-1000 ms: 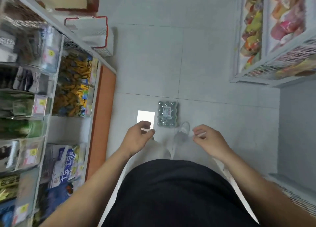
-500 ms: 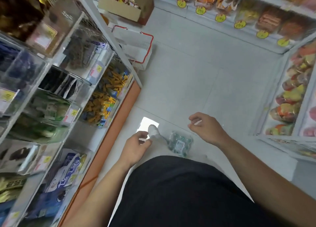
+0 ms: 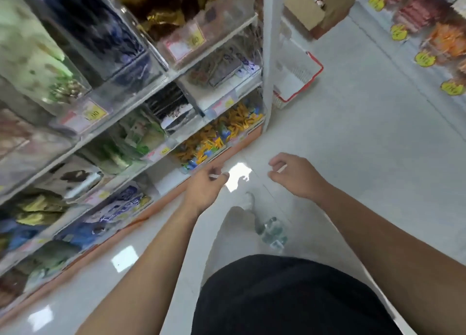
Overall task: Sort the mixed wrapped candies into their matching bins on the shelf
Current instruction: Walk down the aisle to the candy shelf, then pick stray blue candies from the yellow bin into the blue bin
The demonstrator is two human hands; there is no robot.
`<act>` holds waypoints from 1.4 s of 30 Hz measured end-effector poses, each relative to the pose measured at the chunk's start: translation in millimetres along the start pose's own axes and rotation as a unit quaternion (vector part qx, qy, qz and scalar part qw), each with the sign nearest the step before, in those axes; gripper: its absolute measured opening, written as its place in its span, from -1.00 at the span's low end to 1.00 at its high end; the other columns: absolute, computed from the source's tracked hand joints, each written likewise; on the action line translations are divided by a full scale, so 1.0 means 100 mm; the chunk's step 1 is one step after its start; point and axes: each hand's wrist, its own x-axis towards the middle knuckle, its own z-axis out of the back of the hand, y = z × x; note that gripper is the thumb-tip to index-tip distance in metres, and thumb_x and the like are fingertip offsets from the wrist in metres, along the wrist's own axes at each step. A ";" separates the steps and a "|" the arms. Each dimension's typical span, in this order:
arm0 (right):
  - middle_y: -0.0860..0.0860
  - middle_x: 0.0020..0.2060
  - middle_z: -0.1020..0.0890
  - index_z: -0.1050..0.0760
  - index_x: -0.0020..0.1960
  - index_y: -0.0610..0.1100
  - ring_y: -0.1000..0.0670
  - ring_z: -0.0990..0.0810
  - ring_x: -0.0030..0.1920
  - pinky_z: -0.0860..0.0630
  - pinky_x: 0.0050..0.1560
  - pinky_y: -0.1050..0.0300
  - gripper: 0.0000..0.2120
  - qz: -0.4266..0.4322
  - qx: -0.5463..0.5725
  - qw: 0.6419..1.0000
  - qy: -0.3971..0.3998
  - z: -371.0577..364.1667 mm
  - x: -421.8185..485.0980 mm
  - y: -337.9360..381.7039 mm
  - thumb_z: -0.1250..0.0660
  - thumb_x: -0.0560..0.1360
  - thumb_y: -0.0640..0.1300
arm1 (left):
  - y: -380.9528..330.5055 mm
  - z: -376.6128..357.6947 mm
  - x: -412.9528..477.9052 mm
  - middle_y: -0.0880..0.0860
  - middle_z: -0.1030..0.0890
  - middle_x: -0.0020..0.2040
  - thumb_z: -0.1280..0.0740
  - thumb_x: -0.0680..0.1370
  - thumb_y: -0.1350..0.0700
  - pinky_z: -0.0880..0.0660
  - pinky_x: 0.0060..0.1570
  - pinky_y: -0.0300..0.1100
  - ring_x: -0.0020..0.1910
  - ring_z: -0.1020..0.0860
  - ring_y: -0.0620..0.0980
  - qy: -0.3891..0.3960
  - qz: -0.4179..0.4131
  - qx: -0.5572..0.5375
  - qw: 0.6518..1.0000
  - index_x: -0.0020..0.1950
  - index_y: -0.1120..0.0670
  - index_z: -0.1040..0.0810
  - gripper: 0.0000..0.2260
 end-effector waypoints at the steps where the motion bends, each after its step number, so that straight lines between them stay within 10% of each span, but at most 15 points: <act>1: 0.13 -0.03 -0.60 -0.55 0.10 0.04 0.17 -0.55 -0.18 -0.46 -0.14 0.26 -0.79 0.012 -0.009 1.000 0.021 -0.03 0.20 0.00 -0.44 0.49 0.00 | 0.06 -0.01 0.07 -0.11 -0.62 0.03 -0.36 0.51 -0.09 -0.52 -0.03 -0.15 -0.08 -0.59 -0.20 -0.017 0.018 -0.002 1.000 0.14 0.00 -0.56 -0.73; 11: 0.03 0.09 -0.60 -0.54 0.21 -0.02 -0.06 -0.58 0.10 -0.52 0.10 0.03 -0.71 0.208 -0.221 0.946 0.114 -1.30 2.80 -0.43 -0.37 0.52 0.01 | 1.70 -0.56 2.03 -0.05 -0.62 0.12 -0.34 0.55 -0.04 -0.37 -0.06 -0.21 -0.02 -0.57 -0.01 -0.172 0.082 0.026 0.981 0.21 0.00 -0.54 -0.74; 18: 0.06 -0.01 -0.64 -0.62 0.07 0.08 -0.08 -0.59 0.05 -0.32 0.01 0.00 -0.68 0.503 -0.328 0.797 -0.064 -2.51 4.12 -0.79 -0.41 0.39 0.21 | 2.79 -0.90 3.29 -0.01 -0.59 0.08 -0.38 0.39 -0.29 -0.45 -0.10 -0.16 0.01 -0.54 0.03 -0.299 -0.074 0.165 0.937 0.19 -0.14 -0.56 -0.56; 24: 0.10 -0.11 -0.60 -0.61 -0.06 0.14 -0.08 -0.55 0.00 -0.27 -0.02 -0.03 -0.67 0.571 -0.396 0.713 -0.093 -2.54 4.28 -0.91 -0.32 0.37 0.35 | 3.02 -0.94 3.45 -0.11 -0.54 -0.03 -0.45 0.42 -0.23 -0.43 -0.11 -0.14 -0.03 -0.50 -0.08 -0.354 -0.254 0.162 0.885 0.04 -0.12 -0.56 -0.71; 32: 0.22 -0.24 -0.50 -0.51 -0.09 0.18 -0.01 -0.56 0.04 -0.10 0.01 0.02 -0.93 0.490 -0.406 0.766 -0.091 -2.67 4.15 -0.77 -0.40 0.48 0.08 | 3.02 -0.87 3.19 -0.05 -0.60 -0.08 -0.49 0.45 0.03 -0.45 -0.11 -0.13 -0.07 -0.56 -0.01 -0.343 -0.243 0.149 0.895 -0.01 0.00 -0.66 -0.85; 36: 0.23 -0.27 -0.55 -0.46 -0.21 0.15 0.03 -0.59 -0.10 -0.36 -0.04 0.09 -0.83 0.459 -0.247 0.850 -0.075 -2.70 3.96 -0.62 -0.39 0.51 -0.02 | 3.18 -0.72 2.84 -0.09 -0.65 0.07 -0.45 0.49 0.03 -0.51 0.10 -0.16 0.04 -0.59 -0.13 -0.400 -0.230 0.085 0.883 0.19 0.00 -0.61 -0.71; 42: 0.04 -0.27 -0.69 -0.55 -0.20 0.05 0.02 -0.69 -0.20 -0.60 -0.13 0.13 -0.81 0.485 0.014 0.874 -0.021 -2.93 3.67 -0.54 -0.45 0.48 -0.21 | 2.97 -0.68 2.67 -0.15 -0.62 0.09 -0.47 0.49 -0.01 -0.59 -0.07 -0.21 -0.03 -0.62 -0.22 -0.371 -0.276 -0.132 0.877 0.28 -0.08 -0.49 -0.61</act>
